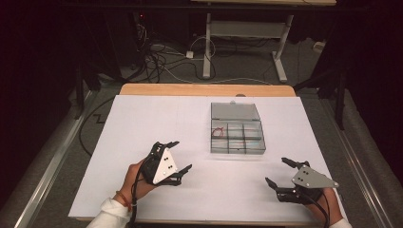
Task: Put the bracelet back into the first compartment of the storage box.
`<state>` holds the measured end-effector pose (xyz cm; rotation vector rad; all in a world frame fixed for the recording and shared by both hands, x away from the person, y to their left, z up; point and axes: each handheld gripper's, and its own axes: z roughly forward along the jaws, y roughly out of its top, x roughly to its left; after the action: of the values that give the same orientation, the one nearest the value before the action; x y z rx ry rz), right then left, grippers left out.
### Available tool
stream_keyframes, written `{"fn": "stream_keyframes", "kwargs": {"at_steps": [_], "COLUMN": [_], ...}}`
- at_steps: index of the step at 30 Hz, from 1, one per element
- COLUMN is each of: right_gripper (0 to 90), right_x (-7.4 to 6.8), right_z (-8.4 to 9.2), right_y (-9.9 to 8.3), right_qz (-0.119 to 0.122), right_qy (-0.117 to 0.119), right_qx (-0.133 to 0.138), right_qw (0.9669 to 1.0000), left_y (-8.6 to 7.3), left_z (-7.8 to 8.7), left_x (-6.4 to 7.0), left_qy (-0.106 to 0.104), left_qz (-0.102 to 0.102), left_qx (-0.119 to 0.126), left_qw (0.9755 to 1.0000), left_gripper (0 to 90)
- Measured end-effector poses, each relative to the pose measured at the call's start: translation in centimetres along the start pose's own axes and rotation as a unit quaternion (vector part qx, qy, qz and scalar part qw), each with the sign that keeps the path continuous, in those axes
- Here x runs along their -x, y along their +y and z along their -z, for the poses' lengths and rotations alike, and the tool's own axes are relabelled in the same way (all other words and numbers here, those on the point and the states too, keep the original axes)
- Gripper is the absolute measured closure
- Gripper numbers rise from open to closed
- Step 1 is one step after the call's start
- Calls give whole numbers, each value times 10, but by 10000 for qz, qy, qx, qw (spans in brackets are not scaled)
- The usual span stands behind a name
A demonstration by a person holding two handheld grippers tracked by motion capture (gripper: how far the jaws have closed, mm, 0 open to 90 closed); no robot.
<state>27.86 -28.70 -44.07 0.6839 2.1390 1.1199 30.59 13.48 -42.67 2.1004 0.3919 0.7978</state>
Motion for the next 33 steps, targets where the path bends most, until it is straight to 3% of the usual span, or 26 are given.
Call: {"fn": "stream_keyframes", "kwargs": {"at_steps": [5,17,26,33], "right_gripper": [181,175,175,175], "right_x": [0,-2,-3,-3], "right_z": [0,-1,-1,-1], "right_y": [0,0,1,1], "right_qz": [-9,24,52,52], "right_qy": [-35,-1,28,20], "right_qx": [14,-2,4,-6], "right_qw": [10000,10000,10000,10000], "left_y": [-8,-32,-52,-68], "left_z": [4,14,24,30], "left_x": [1,-1,-3,-10], "left_qy": [29,48,66,101], "left_qz": [-22,288,412,708], "left_qx": [-108,-231,-367,-458], "left_qw": [9999,9993,9985,9964], "left_gripper": [192,192,192,192]}}
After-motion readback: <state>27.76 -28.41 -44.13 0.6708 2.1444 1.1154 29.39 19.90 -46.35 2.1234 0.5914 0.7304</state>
